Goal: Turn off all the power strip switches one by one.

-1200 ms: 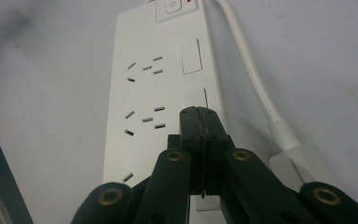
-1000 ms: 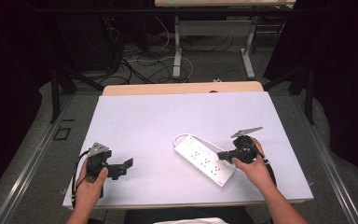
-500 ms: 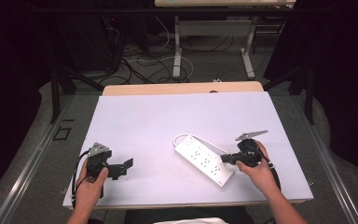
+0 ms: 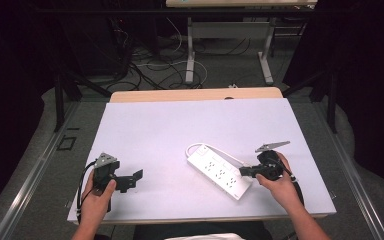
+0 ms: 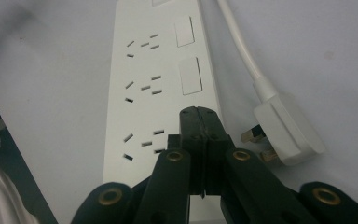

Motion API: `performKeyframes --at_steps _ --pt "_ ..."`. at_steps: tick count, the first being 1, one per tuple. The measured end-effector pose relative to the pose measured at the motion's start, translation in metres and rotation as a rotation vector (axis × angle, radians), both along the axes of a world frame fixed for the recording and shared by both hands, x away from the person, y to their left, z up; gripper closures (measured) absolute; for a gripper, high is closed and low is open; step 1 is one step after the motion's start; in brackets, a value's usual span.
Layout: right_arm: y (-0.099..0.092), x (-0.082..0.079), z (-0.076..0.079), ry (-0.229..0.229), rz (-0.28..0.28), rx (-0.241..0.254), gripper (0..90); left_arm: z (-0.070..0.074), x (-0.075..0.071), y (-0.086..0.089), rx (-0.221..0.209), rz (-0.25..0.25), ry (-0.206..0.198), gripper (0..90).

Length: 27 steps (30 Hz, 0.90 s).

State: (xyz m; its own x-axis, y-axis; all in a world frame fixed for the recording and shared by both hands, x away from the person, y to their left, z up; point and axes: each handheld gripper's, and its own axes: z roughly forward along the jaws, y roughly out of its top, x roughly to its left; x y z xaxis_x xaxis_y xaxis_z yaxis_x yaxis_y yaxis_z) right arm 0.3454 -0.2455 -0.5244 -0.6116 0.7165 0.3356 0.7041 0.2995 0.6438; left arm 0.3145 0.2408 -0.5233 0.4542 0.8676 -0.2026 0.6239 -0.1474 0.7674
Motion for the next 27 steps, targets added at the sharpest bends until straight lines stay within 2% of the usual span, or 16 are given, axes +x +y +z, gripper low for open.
performKeyframes --at_steps 27 --pt "0.0011 0.0011 -0.0084 0.015 0.003 0.003 90.0 -0.0003 0.0000 -0.0001 0.005 -0.001 -0.003 0.9"
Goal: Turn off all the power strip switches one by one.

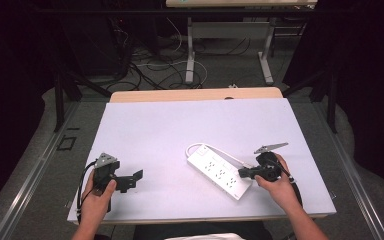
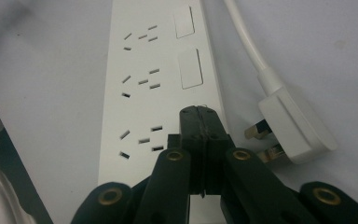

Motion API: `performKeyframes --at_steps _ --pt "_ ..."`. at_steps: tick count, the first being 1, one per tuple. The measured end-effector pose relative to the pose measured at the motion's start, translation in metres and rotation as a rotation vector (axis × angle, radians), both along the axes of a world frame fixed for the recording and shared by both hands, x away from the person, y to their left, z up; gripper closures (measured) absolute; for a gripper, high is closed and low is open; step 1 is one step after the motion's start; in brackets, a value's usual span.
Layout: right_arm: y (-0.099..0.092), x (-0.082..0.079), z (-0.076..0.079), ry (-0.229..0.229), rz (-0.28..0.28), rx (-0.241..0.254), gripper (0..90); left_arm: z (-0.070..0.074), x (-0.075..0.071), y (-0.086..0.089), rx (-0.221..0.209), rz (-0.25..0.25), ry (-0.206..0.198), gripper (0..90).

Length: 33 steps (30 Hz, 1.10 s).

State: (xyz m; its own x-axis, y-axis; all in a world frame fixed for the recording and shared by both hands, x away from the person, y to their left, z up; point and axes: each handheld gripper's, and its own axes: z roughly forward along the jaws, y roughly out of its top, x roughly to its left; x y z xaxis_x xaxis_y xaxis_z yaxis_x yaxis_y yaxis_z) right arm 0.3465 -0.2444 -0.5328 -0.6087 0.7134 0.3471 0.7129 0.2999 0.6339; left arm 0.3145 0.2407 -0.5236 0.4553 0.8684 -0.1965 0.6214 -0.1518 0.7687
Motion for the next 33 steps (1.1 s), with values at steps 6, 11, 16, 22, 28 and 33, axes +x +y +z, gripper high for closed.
performKeyframes --at_steps 6,11,16,22,28,33 --pt "-0.0005 0.0005 -0.0015 0.002 0.003 0.015 90.0 -0.0001 -0.0002 -0.0001 0.000 0.000 -0.002 0.9" --pt "-0.0010 0.0002 -0.0036 0.008 0.001 0.012 90.0 0.0000 -0.0003 0.0000 -0.002 0.002 -0.002 0.9" --pt "-0.0017 -0.0002 -0.0038 0.009 0.001 0.017 90.0 -0.0005 0.0000 -0.0004 0.001 0.002 -0.006 0.9" --pt "-0.0015 -0.0008 -0.0038 0.012 0.001 0.022 90.0 0.0001 -0.0001 0.0001 -0.002 -0.001 0.003 0.9" --pt "-0.0012 -0.0012 -0.0033 0.013 0.002 0.019 90.0 0.0001 0.0000 0.0002 -0.004 0.001 0.003 0.9" --pt "-0.0007 -0.0015 -0.0026 0.004 0.002 0.009 90.0 0.0001 0.0003 0.0008 0.003 -0.001 0.000 0.9"
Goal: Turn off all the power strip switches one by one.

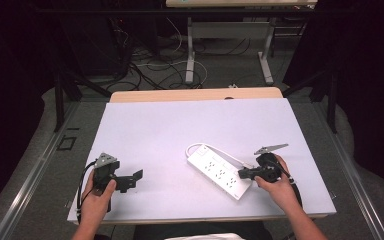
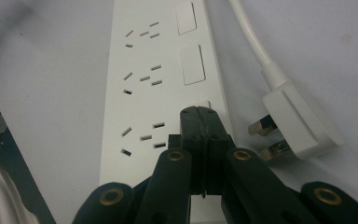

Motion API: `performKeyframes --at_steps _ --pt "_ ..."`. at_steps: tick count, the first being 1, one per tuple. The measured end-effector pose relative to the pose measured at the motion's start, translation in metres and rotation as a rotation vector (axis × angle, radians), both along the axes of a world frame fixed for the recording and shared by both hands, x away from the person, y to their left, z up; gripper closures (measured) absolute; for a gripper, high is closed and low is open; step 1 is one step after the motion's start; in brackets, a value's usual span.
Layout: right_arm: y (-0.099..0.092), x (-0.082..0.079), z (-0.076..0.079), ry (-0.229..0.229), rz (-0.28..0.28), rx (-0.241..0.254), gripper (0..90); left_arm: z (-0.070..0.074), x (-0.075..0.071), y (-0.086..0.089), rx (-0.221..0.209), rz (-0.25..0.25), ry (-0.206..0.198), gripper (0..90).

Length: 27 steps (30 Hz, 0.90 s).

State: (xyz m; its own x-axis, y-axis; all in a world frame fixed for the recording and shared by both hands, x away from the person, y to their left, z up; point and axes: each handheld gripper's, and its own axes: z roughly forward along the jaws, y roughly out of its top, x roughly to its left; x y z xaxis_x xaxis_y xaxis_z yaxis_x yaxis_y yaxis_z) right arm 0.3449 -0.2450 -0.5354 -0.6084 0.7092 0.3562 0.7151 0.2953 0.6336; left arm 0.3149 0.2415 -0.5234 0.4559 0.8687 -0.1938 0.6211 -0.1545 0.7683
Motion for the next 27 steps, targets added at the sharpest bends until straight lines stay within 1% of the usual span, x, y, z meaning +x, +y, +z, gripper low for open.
performKeyframes --at_steps 4,5,6,9,11,16,20,22,25,26,27 --pt "-0.001 0.000 0.002 -0.001 -0.008 0.012 90.0 0.000 0.000 0.000 -0.004 0.003 -0.001 0.9" --pt "-0.003 0.000 0.004 -0.008 -0.009 0.011 90.0 -0.002 0.000 -0.001 -0.009 0.015 -0.016 0.9" --pt "-0.004 0.000 0.005 -0.009 -0.011 0.017 90.0 -0.001 0.001 -0.001 -0.009 0.015 -0.016 0.9" --pt "-0.010 0.000 0.008 -0.021 -0.036 0.029 90.0 -0.001 0.000 -0.001 -0.012 0.018 -0.014 0.9" --pt "-0.015 0.000 0.010 -0.030 -0.050 0.031 90.0 -0.001 0.000 0.000 -0.013 0.011 0.000 0.9" --pt "-0.027 0.001 0.011 -0.043 -0.089 0.038 90.0 -0.001 0.000 -0.001 -0.014 0.015 -0.006 0.9" --pt "-0.036 0.001 0.011 -0.046 -0.123 0.045 90.0 0.000 0.000 0.001 -0.013 0.009 0.005 1.0" --pt "-0.041 0.001 0.013 -0.042 -0.141 0.053 90.0 -0.001 0.001 0.001 -0.018 0.012 0.001 1.1" --pt "-0.048 0.001 0.013 -0.047 -0.168 0.051 87.4 0.000 0.001 0.002 -0.011 0.007 0.004 1.6" --pt "-0.051 0.001 0.012 -0.057 -0.176 0.049 86.7 -0.001 0.001 0.001 -0.015 0.011 0.003 1.7" --pt "-0.053 0.001 0.012 -0.057 -0.187 0.053 86.2 -0.001 0.001 0.001 -0.014 0.011 0.003 1.7"
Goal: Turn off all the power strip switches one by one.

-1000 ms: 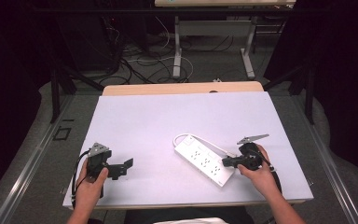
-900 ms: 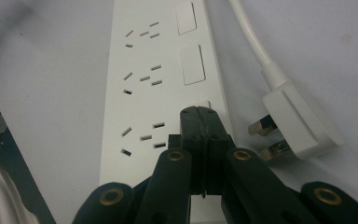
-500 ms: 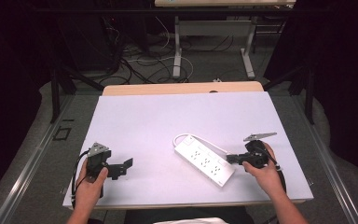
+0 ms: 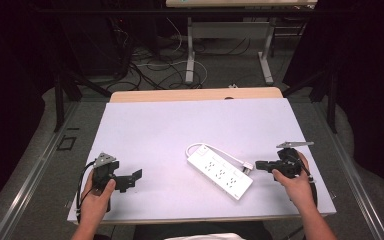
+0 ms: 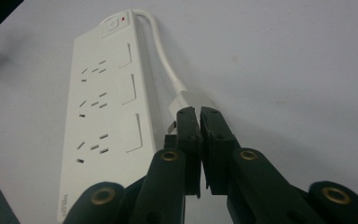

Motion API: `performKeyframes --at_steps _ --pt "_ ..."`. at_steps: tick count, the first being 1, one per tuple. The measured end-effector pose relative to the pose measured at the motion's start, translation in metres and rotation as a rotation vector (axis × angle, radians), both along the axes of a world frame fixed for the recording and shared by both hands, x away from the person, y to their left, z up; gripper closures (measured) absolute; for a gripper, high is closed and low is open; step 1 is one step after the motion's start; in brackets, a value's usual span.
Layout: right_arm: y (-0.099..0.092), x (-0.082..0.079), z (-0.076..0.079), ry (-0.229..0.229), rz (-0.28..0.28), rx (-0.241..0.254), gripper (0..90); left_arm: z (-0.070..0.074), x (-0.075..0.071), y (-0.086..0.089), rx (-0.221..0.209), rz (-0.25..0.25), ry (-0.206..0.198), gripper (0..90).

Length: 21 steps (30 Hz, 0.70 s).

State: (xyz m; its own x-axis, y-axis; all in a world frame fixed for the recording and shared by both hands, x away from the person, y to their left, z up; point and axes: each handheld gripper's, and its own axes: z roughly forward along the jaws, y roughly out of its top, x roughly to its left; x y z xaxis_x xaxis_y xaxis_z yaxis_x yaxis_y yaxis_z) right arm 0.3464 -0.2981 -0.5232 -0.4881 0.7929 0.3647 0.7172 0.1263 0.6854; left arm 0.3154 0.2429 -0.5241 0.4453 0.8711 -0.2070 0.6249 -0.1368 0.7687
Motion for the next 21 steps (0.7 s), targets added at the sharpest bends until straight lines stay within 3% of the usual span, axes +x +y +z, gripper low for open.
performKeyframes --at_steps 6,7,14,21 --pt "-0.012 0.001 -0.002 -0.002 -0.046 0.008 81.3 -0.001 0.000 0.000 -0.003 0.016 -0.014 1.7" --pt "-0.014 0.002 -0.002 -0.008 -0.055 0.005 79.8 0.000 0.000 0.001 0.003 0.005 -0.002 1.7" --pt "-0.025 0.003 -0.003 -0.014 -0.097 0.008 67.8 -0.001 0.001 0.002 0.004 0.018 -0.014 1.7" --pt "-0.029 0.005 -0.007 -0.053 -0.133 -0.030 56.4 -0.001 0.001 0.004 0.012 0.010 -0.004 1.7"
